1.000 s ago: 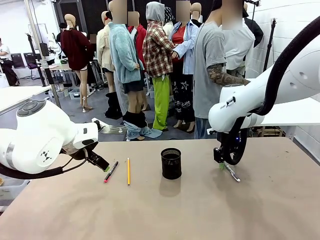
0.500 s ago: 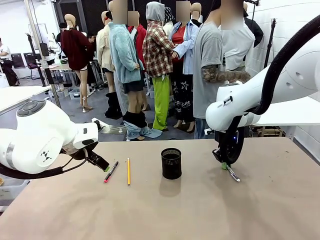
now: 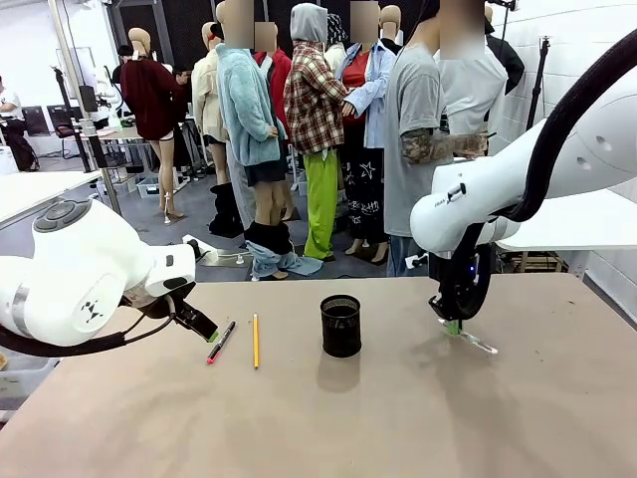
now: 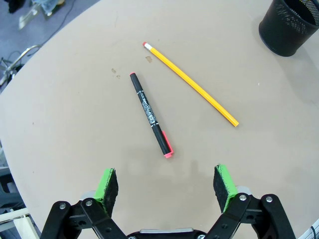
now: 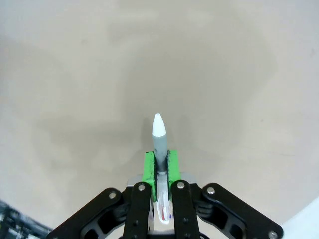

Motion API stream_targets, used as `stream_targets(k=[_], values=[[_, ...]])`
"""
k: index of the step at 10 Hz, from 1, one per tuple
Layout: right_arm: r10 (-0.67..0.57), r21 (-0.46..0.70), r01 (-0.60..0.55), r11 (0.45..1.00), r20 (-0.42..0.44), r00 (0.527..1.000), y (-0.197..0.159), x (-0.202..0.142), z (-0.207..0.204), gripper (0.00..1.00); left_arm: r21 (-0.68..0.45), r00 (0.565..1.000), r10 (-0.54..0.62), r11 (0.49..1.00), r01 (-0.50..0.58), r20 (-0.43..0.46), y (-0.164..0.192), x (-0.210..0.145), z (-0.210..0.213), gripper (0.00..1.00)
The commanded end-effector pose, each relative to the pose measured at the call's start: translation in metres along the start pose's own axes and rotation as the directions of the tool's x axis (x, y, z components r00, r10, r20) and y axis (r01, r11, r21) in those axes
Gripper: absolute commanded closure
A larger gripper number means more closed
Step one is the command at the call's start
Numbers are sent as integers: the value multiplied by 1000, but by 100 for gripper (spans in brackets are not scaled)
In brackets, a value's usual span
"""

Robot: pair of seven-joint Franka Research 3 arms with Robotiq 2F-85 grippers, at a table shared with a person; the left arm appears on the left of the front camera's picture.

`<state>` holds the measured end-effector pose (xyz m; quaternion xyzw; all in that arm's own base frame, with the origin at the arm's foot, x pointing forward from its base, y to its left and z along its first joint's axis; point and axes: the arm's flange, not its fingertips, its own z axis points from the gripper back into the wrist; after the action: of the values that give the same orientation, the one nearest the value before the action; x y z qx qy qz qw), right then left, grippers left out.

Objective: Place the pens into the pen holder.
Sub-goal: Pick up a writing instrument from the table and place it into the Pen holder.

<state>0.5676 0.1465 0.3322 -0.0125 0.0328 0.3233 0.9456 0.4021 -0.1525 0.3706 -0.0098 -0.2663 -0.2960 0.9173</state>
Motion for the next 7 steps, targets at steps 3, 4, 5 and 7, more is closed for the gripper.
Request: stream_targets(k=[3,4,5,7], values=[[419,36,-445,895,276,865,17,-32,84,100,0,1000,4,1000,-4,2,2,0,1,0],[489,21,-531,847,359,795,26,-34,98,100,0,1000,4,1000,-4,2,2,0,1,0],[553,0,-616,788,441,707,38,-32,108,100,0,1000,4,1000,-4,2,2,0,1,0],[549,-31,-679,733,617,564,55,-20,119,100,0,1000,4,1000,-4,2,2,0,1,0]])
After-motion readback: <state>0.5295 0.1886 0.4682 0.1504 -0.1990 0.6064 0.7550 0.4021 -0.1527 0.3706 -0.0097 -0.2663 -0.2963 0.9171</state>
